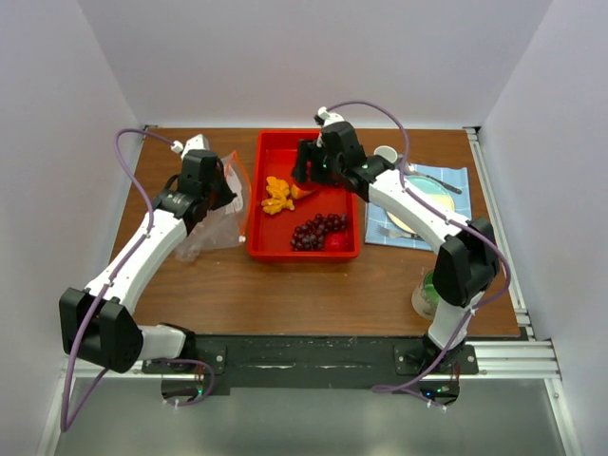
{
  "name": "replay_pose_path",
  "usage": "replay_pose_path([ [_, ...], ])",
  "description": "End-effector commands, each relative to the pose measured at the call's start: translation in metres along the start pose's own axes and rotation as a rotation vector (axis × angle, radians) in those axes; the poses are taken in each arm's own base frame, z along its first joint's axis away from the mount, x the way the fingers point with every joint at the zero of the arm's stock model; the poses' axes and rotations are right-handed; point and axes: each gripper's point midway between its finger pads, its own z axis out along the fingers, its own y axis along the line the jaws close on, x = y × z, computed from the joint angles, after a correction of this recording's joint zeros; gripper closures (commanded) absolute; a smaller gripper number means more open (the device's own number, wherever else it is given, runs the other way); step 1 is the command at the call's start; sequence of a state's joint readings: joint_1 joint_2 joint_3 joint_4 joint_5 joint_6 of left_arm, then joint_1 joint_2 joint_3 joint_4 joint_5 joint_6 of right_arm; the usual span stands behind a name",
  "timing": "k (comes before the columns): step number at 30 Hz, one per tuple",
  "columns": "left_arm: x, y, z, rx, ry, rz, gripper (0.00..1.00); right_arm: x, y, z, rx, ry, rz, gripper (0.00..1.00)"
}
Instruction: Place the food in the zip-top bag and seal the zipper
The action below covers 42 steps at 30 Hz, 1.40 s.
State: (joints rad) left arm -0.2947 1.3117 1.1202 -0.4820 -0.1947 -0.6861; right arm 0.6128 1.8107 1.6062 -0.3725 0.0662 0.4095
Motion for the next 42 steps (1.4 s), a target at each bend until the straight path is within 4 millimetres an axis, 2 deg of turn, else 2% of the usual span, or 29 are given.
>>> replay_pose_path([
  [1, -0.024, -0.025, -0.007, 0.104, -0.053, 0.003, 1.0, -0.031, 0.082, -0.017, -0.302, -0.064, 0.084, 0.63],
  [2, -0.022, -0.025, -0.007, 0.11, -0.049, 0.002, 1.0, -0.041, 0.092, -0.021, -0.345, -0.092, 0.101, 0.63],
  [3, -0.022, -0.03, -0.009, 0.134, -0.05, -0.001, 1.0, -0.038, 0.105, -0.021, -0.395, -0.075, 0.126, 0.63],
  [5, -0.02, -0.033, -0.01, 0.159, -0.043, -0.004, 1.0, -0.045, 0.12, -0.022, -0.446, -0.092, 0.15, 0.63],
  [9, -0.023, -0.045, -0.017, 0.225, -0.052, -0.007, 1.0, -0.039, 0.143, -0.015, -0.511, -0.067, 0.209, 0.64],
  [13, -0.024, -0.053, -0.024, 0.274, -0.057, 0.002, 1.0, -0.026, 0.143, 0.01, -0.482, -0.045, 0.235, 0.65],
  [18, -0.023, -0.073, -0.037, 0.396, -0.051, 0.024, 1.0, -0.017, 0.135, 0.03, -0.404, -0.025, 0.232, 0.63],
  [21, -0.022, -0.083, -0.041, 0.453, -0.041, 0.037, 1.0, -0.015, 0.122, 0.036, -0.3, -0.039, 0.206, 0.54],
  [22, -0.021, -0.084, -0.042, 0.459, -0.035, 0.04, 1.0, -0.016, 0.12, 0.034, -0.281, -0.039, 0.202, 0.44],
  [23, -0.021, -0.085, -0.041, 0.464, -0.033, 0.041, 1.0, -0.015, 0.118, 0.036, -0.265, -0.038, 0.197, 0.39],
  [25, -0.02, -0.084, -0.041, 0.458, -0.033, 0.041, 1.0, -0.016, 0.121, 0.034, -0.26, -0.036, 0.177, 0.27],
  [27, -0.02, -0.077, -0.038, 0.424, -0.042, 0.035, 1.0, -0.013, 0.123, 0.035, -0.26, -0.028, 0.156, 0.2],
  [28, -0.021, -0.075, -0.037, 0.407, -0.047, 0.027, 1.0, -0.014, 0.127, 0.033, -0.265, -0.027, 0.15, 0.12],
  [31, -0.02, -0.065, -0.031, 0.346, -0.043, 0.01, 1.0, -0.013, 0.133, 0.031, -0.276, -0.018, 0.121, 0.02],
  [37, -0.022, -0.055, -0.028, 0.289, -0.054, -0.014, 1.0, -0.013, 0.13, 0.027, -0.259, -0.017, 0.086, 0.01],
  [39, -0.025, -0.04, -0.023, 0.201, -0.07, -0.028, 1.0, -0.017, 0.13, 0.022, -0.261, -0.022, 0.079, 0.01],
  [42, -0.026, -0.024, -0.017, 0.105, -0.069, -0.057, 1.0, -0.031, 0.129, 0.002, -0.262, -0.059, 0.063, 0.02],
])
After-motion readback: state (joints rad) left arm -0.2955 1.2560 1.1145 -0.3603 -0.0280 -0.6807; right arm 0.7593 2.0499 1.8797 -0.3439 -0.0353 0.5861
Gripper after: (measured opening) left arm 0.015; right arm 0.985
